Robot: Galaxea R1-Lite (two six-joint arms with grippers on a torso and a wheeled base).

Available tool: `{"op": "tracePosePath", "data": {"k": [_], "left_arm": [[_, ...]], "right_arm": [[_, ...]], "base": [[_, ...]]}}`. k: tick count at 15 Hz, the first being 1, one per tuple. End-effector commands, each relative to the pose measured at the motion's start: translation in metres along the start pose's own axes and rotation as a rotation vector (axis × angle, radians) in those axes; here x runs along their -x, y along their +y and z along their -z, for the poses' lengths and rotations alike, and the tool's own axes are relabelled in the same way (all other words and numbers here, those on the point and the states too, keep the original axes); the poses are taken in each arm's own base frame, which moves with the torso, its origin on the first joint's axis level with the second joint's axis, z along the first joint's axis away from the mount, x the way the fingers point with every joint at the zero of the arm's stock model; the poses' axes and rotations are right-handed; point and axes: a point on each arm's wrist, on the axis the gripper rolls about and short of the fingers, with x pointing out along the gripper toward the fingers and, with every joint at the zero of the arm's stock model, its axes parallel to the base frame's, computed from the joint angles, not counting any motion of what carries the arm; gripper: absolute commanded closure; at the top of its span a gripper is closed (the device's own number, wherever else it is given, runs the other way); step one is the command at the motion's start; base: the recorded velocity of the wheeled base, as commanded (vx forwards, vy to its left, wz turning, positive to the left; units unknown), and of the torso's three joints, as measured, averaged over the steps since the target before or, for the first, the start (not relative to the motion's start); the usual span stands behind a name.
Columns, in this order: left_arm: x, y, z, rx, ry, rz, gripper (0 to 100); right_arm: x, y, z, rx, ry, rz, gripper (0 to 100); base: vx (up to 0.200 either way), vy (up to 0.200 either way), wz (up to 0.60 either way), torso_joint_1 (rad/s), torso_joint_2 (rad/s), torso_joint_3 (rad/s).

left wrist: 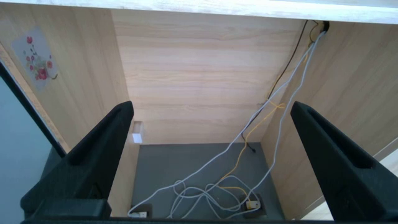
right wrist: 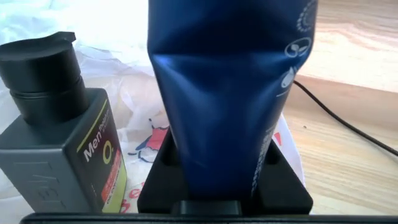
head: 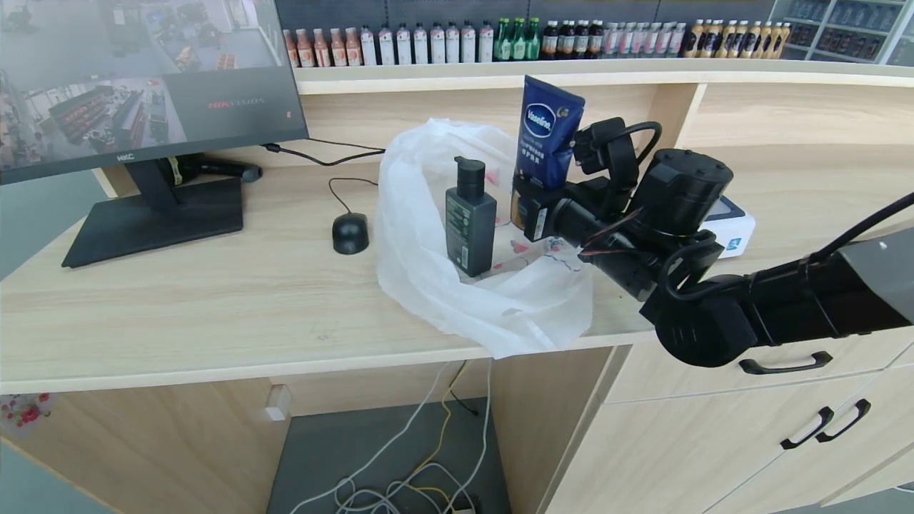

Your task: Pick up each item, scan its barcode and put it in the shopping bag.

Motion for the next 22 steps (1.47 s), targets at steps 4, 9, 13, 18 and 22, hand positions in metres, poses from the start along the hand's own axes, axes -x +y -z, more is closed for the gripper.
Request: {"op": "tracePosePath", "data": {"k": [4, 9, 13, 18, 22], "left_arm": [[0.0, 0.0, 0.0, 0.0, -0.001, 0.0, 0], [0.0, 0.0, 0.0, 0.0, -0.001, 0.0, 0], [0.0, 0.0, 0.0, 0.0, -0.001, 0.0, 0], [0.0, 0.0, 0.0, 0.0, -0.001, 0.0, 0], [0.0, 0.0, 0.0, 0.0, -0.001, 0.0, 0]], "right_arm": [[-0.003, 0.001, 0.007, 0.0, 0.013, 0.0, 100], [-0.005, 0.002, 0.019, -0.004, 0.042, -0.004, 100], [-0.004, 0.003, 0.024, -0.008, 0.059, -0.006, 100], [-0.001, 0.003, 0.03, -0.009, 0.082, -0.009, 100], [0.0, 0.003, 0.031, -0.009, 0.089, -0.012, 0]], "base": [[0.0, 0.0, 0.0, 0.0, 0.0, 0.0], [0.0, 0.0, 0.0, 0.0, 0.0, 0.0], [0.0, 0.0, 0.0, 0.0, 0.0, 0.0], [0.0, 0.0, 0.0, 0.0, 0.0, 0.0], [0.0, 0.0, 0.0, 0.0, 0.0, 0.0]]}}
